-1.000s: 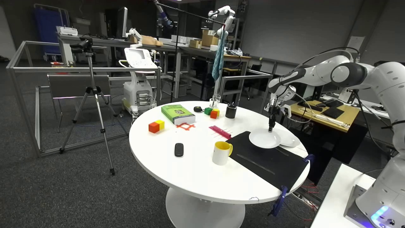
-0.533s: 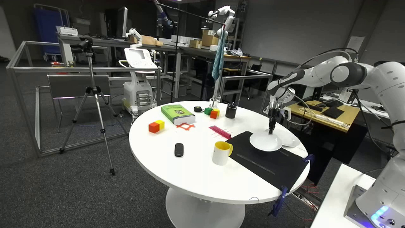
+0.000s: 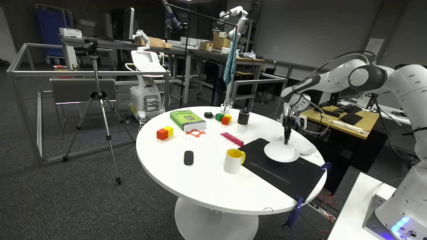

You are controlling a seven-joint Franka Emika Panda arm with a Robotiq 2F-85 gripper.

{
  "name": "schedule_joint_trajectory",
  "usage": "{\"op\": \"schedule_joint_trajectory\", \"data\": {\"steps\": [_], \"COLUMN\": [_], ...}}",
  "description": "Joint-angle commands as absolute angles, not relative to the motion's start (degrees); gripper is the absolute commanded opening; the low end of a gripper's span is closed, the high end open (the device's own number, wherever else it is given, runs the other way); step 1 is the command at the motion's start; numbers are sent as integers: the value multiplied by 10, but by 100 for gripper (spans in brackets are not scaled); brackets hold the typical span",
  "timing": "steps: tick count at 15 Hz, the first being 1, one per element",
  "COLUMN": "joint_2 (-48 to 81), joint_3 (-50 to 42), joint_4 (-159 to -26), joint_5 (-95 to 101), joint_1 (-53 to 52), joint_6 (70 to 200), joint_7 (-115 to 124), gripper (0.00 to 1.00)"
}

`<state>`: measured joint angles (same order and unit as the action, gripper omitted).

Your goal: Place the smaller white plate on the black mat between the fork and knife

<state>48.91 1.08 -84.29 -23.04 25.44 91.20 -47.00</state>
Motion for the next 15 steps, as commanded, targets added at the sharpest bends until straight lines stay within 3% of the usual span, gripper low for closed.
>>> {"op": "schedule_joint_trajectory", "data": {"steps": [1, 15], "joint_2": [451, 439], "joint_3": [11, 7], "joint_4": [-890, -933], "joint_5": [-229, -229], "joint_1": [249, 248], "joint_6": [916, 922], "joint_7": [-493, -591], "gripper": [1, 1]}}
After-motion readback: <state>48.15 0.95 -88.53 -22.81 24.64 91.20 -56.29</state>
